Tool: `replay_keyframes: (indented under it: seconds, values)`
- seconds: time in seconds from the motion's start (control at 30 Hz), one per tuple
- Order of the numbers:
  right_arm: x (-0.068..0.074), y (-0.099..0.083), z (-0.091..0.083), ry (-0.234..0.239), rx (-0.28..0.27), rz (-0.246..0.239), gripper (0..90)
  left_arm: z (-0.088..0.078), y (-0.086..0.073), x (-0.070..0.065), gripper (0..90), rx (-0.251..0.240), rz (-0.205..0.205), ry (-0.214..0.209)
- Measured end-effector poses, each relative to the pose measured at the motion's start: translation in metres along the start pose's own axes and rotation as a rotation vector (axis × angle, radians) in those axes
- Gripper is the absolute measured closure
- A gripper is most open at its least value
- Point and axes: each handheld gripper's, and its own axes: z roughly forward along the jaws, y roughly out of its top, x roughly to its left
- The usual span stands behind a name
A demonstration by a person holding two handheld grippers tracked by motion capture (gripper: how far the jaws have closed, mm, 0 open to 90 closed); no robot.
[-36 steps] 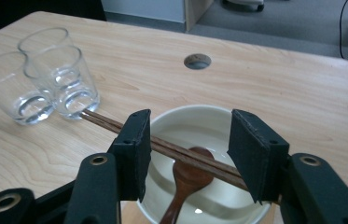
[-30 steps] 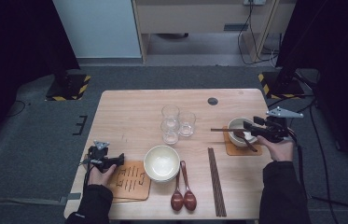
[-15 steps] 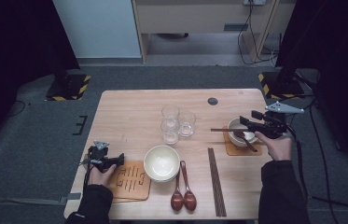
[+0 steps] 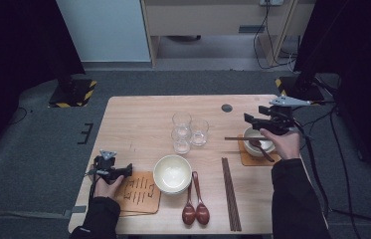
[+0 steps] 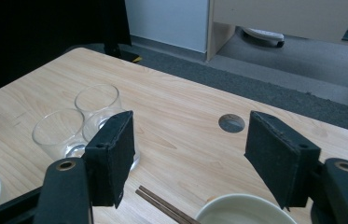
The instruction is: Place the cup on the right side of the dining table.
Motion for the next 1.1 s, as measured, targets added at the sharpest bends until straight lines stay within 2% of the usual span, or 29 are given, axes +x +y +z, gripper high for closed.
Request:
replay_keyframes:
  seconds: [0.2, 0.43, 0.6, 0.87, 1.1]
  values:
    - [0.01, 0.013, 0.007, 0.003, -0.014, -0.035, 32.1, 0.0, 0.0, 0.0, 0.2, 0.0, 0.0, 0.0]
    - [0.019, 0.027, 0.013, 0.009, -0.042, -0.034, 30.3, 0.0, 0.0, 0.0, 0.2, 0.0, 0.0, 0.0]
    - [0.029, 0.035, 0.026, 0.022, -0.057, -0.034, 30.1, 0.0, 0.0, 0.0, 0.3, 0.0, 0.0, 0.0]
    - [0.043, 0.042, 0.044, 0.04, -0.037, -0.055, 29.9, 0.0, 0.0, 0.0, 0.3, 0.0, 0.0, 0.0]
    - [0.053, 0.036, 0.063, 0.053, -0.005, -0.056, 30.0, 0.0, 0.0, 0.0, 0.3, 0.0, 0.0, 0.0]
